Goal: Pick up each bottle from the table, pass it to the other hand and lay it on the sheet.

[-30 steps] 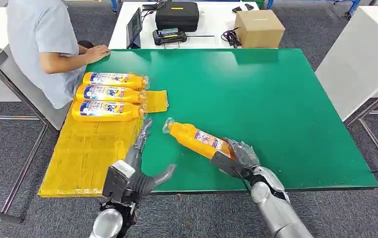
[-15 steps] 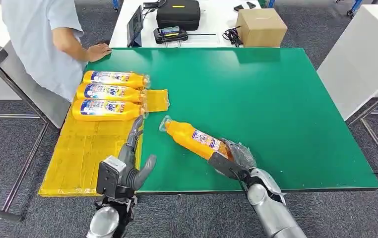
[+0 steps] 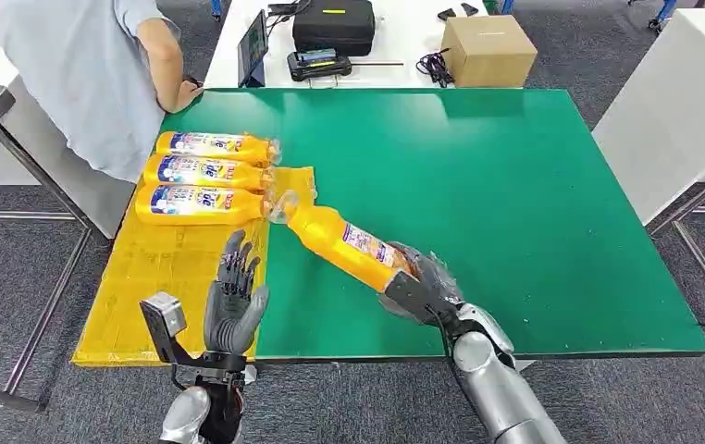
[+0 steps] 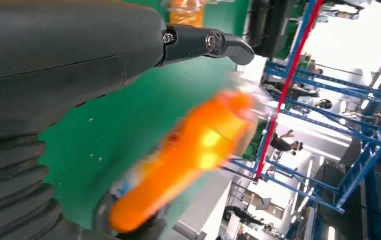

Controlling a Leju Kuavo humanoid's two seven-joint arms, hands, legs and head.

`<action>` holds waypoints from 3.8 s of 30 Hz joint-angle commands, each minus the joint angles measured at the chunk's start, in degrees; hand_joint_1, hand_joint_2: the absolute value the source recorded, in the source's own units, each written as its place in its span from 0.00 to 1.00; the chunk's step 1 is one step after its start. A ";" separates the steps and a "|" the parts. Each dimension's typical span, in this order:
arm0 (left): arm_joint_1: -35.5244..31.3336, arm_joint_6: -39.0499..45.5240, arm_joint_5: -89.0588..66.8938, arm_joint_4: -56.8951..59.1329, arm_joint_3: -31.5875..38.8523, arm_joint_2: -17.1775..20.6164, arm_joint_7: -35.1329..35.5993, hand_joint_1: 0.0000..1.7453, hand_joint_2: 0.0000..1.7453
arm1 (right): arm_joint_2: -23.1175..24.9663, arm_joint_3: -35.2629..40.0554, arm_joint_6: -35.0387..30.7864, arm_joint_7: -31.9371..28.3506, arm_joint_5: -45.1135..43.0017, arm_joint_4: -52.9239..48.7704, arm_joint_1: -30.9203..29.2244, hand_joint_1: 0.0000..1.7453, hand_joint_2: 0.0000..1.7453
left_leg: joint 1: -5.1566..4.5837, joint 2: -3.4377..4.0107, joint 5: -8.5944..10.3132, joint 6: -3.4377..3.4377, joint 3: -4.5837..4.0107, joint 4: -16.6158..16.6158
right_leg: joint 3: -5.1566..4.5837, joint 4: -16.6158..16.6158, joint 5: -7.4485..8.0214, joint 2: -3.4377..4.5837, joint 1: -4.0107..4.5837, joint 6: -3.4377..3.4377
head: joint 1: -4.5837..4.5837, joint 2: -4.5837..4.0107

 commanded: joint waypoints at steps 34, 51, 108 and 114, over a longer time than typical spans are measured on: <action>-5.26 -24.89 19.40 8.08 1.80 -0.42 0.22 0.00 1.00 | 1.65 14.59 4.98 -8.84 -9.68 1.82 -5.32 1.00 1.00 | 0.05 -0.01 -0.05 -0.08 0.02 0.00 | 0.06 -0.03 -0.05 -0.08 0.06 -0.11 | 0.00 0.00; -8.27 -21.69 13.37 12.44 -0.17 1.07 -4.49 1.00 1.00 | 2.44 15.44 7.12 -8.58 -11.49 0.84 -6.42 1.00 1.00 | 0.01 0.00 -0.01 -0.07 -0.03 -0.02 | -0.02 0.00 -0.03 -0.07 0.02 -0.10 | 0.00 0.00; -5.46 13.16 -47.94 -8.48 10.96 1.67 -0.96 1.00 1.00 | 2.63 10.68 -3.13 -2.18 1.37 -9.76 2.66 0.00 1.00 | 0.03 0.02 -0.01 -0.07 -0.08 -0.02 | -0.09 0.00 -0.02 -0.04 0.03 -0.10 | 0.02 0.00; -4.51 16.22 -60.23 -9.04 10.38 4.03 -1.05 1.00 1.00 | 2.92 7.73 -3.44 -2.06 1.20 -14.40 5.34 0.00 1.00 | 0.02 -0.02 -0.03 -0.09 -0.05 -0.02 | -0.05 0.02 -0.06 -0.09 0.03 -0.11 | 0.02 0.00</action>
